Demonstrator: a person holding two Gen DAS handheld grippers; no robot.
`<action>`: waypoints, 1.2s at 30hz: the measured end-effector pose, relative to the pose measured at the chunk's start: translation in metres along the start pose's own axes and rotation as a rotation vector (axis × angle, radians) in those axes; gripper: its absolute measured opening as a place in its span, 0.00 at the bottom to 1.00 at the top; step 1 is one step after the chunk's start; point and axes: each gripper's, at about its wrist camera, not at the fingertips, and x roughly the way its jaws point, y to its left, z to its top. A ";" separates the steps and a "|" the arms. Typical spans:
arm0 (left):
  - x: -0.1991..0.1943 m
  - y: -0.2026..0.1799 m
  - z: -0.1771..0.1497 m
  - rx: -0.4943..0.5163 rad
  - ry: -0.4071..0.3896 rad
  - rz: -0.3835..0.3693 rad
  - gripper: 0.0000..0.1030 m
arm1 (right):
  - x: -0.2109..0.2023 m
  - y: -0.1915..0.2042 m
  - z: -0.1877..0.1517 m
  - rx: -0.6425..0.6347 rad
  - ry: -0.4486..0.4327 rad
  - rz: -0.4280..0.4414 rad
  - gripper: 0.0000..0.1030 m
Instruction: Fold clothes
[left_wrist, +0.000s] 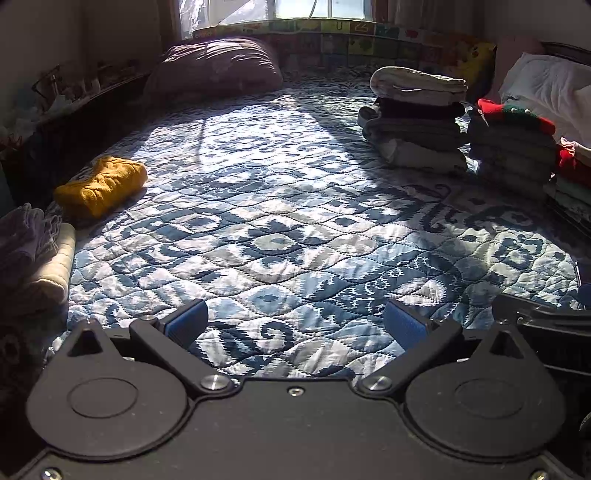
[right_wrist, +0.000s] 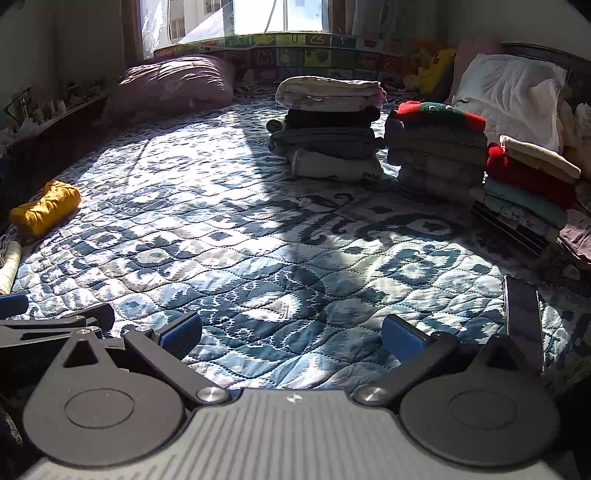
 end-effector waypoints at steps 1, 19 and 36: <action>-0.001 0.000 0.000 0.001 -0.001 0.001 0.99 | -0.001 0.000 0.000 0.001 -0.001 0.003 1.00; -0.041 -0.015 0.017 0.034 -0.165 -0.149 1.00 | -0.045 -0.050 0.002 0.125 -0.210 0.081 1.00; 0.047 -0.080 0.093 0.011 -0.124 -0.486 0.99 | 0.027 -0.156 0.040 0.336 -0.358 0.008 1.00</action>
